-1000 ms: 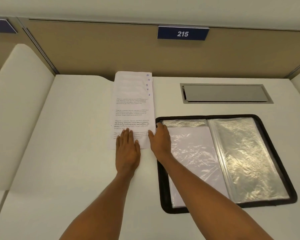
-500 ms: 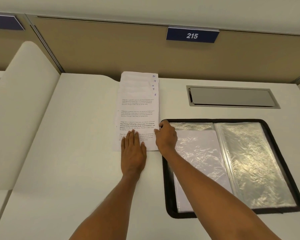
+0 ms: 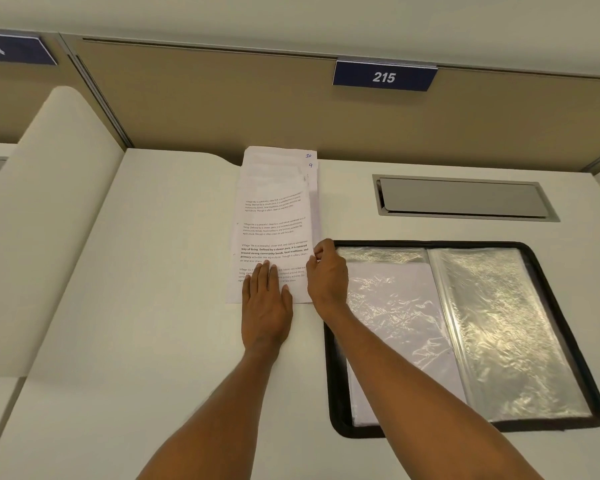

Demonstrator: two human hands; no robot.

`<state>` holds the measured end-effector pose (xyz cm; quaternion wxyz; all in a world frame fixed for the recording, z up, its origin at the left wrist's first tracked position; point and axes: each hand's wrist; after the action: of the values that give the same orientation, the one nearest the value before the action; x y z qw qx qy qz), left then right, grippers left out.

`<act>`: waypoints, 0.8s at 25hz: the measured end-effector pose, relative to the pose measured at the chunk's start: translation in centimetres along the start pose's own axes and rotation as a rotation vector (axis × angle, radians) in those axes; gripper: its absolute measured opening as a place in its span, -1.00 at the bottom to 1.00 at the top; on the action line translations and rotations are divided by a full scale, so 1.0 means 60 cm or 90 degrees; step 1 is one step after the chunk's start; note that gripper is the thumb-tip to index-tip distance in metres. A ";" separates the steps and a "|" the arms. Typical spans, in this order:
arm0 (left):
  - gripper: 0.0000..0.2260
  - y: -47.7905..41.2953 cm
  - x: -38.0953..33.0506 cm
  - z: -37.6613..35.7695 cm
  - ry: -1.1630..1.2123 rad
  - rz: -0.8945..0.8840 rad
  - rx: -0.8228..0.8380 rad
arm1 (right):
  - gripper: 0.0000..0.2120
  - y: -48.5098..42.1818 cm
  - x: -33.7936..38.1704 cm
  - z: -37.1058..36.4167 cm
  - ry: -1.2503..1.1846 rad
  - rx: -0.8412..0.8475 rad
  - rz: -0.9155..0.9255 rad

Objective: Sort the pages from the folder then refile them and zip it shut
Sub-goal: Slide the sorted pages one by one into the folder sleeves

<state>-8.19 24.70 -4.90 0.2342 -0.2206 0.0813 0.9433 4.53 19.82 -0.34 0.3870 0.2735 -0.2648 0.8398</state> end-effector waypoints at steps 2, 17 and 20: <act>-0.51 0.000 -0.001 0.001 -0.011 -0.012 -0.014 | -0.87 -0.013 -0.005 0.002 -0.089 -0.007 -0.103; -0.55 -0.040 -0.046 0.113 0.265 0.141 -0.041 | -0.88 0.009 -0.102 0.160 -0.454 0.054 -0.289; -0.52 -0.032 -0.094 0.103 0.369 0.247 0.017 | -0.90 0.023 -0.147 0.223 -0.503 0.071 -0.299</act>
<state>-5.15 25.71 3.05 0.0203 -0.4563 0.1968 0.8675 11.72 5.82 2.97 0.4209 0.6458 -0.2776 0.5734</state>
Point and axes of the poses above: each hand's wrist, its own y-axis away from the middle knuckle, its own z-axis out of the back of the hand, x = y × z, and after that the axes turned 14 degrees about z, right-handed
